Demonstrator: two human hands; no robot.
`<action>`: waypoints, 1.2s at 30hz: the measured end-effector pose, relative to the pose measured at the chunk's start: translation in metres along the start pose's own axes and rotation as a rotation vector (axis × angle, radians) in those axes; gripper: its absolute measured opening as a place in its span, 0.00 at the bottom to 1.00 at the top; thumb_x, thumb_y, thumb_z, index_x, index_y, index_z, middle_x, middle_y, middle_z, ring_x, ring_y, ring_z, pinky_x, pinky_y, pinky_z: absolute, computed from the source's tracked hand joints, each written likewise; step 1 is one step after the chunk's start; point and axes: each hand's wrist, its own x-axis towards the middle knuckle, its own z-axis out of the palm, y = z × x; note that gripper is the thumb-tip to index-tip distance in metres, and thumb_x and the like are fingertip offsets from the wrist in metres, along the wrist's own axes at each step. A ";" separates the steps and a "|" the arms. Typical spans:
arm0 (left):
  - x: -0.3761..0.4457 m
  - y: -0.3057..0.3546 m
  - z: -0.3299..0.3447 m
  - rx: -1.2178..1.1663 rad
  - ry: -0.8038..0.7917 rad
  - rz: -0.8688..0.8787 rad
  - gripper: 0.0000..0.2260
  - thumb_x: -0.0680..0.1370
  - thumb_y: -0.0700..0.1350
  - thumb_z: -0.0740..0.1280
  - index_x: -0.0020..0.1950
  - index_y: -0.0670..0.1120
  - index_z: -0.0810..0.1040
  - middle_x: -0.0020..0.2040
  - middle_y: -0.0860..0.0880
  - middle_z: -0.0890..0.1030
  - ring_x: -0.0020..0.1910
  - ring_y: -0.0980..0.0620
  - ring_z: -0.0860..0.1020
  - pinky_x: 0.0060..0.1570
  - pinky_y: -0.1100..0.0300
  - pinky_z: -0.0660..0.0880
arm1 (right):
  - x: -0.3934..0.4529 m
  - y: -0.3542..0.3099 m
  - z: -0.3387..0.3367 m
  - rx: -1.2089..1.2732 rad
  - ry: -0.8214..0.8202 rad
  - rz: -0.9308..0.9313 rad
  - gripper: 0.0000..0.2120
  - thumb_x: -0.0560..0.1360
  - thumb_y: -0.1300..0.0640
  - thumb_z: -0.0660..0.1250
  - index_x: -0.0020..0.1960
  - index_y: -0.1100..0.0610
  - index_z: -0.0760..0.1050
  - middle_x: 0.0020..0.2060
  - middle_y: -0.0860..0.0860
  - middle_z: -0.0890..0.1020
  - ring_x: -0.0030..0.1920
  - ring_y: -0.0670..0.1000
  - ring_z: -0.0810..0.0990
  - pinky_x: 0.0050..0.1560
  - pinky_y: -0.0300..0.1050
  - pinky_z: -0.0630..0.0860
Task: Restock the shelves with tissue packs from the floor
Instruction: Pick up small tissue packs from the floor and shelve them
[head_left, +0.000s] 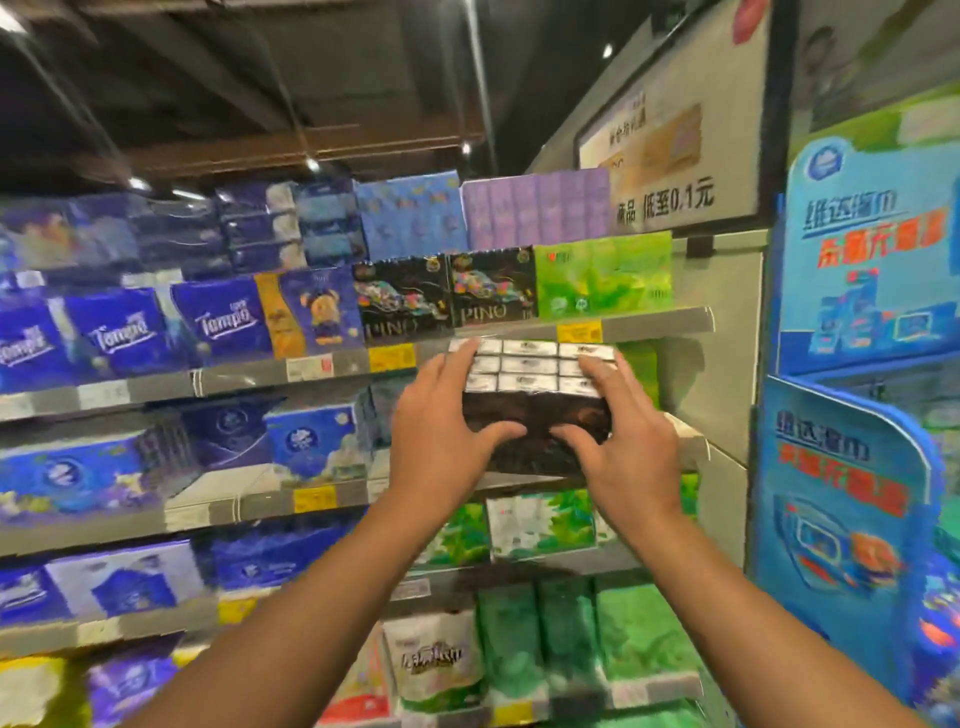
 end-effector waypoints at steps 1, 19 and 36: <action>0.017 -0.004 0.010 -0.001 0.030 -0.004 0.41 0.64 0.58 0.79 0.74 0.53 0.66 0.67 0.51 0.73 0.66 0.48 0.72 0.65 0.51 0.70 | 0.020 0.009 0.009 0.015 0.011 -0.025 0.34 0.66 0.58 0.79 0.69 0.49 0.72 0.72 0.55 0.70 0.69 0.55 0.72 0.66 0.47 0.69; 0.253 -0.084 0.127 0.178 0.113 0.030 0.31 0.75 0.51 0.72 0.75 0.58 0.63 0.66 0.51 0.71 0.60 0.46 0.71 0.59 0.47 0.71 | 0.264 0.113 0.158 -0.081 0.056 -0.168 0.31 0.70 0.59 0.75 0.71 0.53 0.69 0.71 0.54 0.71 0.69 0.55 0.71 0.68 0.46 0.67; 0.263 -0.136 0.169 0.305 0.161 0.027 0.35 0.72 0.52 0.74 0.76 0.53 0.64 0.76 0.47 0.60 0.64 0.44 0.66 0.55 0.44 0.70 | 0.280 0.137 0.215 -0.157 -0.285 -0.024 0.63 0.60 0.46 0.82 0.78 0.40 0.39 0.77 0.52 0.61 0.74 0.54 0.65 0.67 0.52 0.71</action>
